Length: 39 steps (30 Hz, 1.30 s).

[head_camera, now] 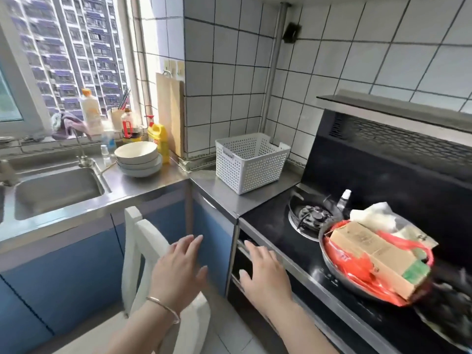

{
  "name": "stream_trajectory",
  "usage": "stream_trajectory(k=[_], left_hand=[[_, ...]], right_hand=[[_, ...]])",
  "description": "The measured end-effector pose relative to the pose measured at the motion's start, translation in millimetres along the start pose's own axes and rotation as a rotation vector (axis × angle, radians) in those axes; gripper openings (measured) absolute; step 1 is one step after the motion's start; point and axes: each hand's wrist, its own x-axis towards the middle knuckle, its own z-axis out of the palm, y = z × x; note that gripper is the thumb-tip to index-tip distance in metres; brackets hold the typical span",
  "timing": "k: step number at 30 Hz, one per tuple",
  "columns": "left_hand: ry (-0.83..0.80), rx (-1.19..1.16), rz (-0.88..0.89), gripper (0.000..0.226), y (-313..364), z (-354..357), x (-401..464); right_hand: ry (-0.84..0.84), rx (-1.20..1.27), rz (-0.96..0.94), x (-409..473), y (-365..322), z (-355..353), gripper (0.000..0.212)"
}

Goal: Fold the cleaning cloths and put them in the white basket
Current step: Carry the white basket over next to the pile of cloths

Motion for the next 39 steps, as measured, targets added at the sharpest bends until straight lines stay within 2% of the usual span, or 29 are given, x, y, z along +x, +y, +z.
stream_trajectory(k=[7, 12, 18, 24, 27, 32, 35, 39], left_hand=[[-0.056, 0.022, 0.060, 0.064, 40, 61, 135], [-0.124, 0.023, 0.067, 0.061, 52, 81, 243], [-0.148, 0.069, 0.009, 0.058, 53, 94, 346], [-0.157, 0.242, -0.047, 0.045, 45, 112, 459], [-0.116, 0.152, -0.185, 0.043, 42, 122, 516], [-0.053, -0.354, -0.627, 0.059, 42, 146, 595], [0.079, -0.540, -0.855, 0.063, 48, 162, 616], [0.270, -0.718, -1.101, 0.051, 38, 180, 632]], right_hand=[[-0.067, -0.058, 0.040, 120, 70, 1, 0.059], [-0.136, -0.067, 0.116, 211, 110, -17, 0.056], [-0.111, -0.010, 0.182, 312, 151, -24, 0.046], [0.021, 0.038, 0.172, 452, 193, -38, 0.035], [0.063, 0.007, 0.150, 528, 222, -43, 0.031], [0.142, -0.017, 0.180, 645, 265, -41, 0.028], [0.162, -0.053, 0.178, 684, 285, -26, 0.026], [0.201, -0.094, 0.190, 728, 310, -9, 0.032]])
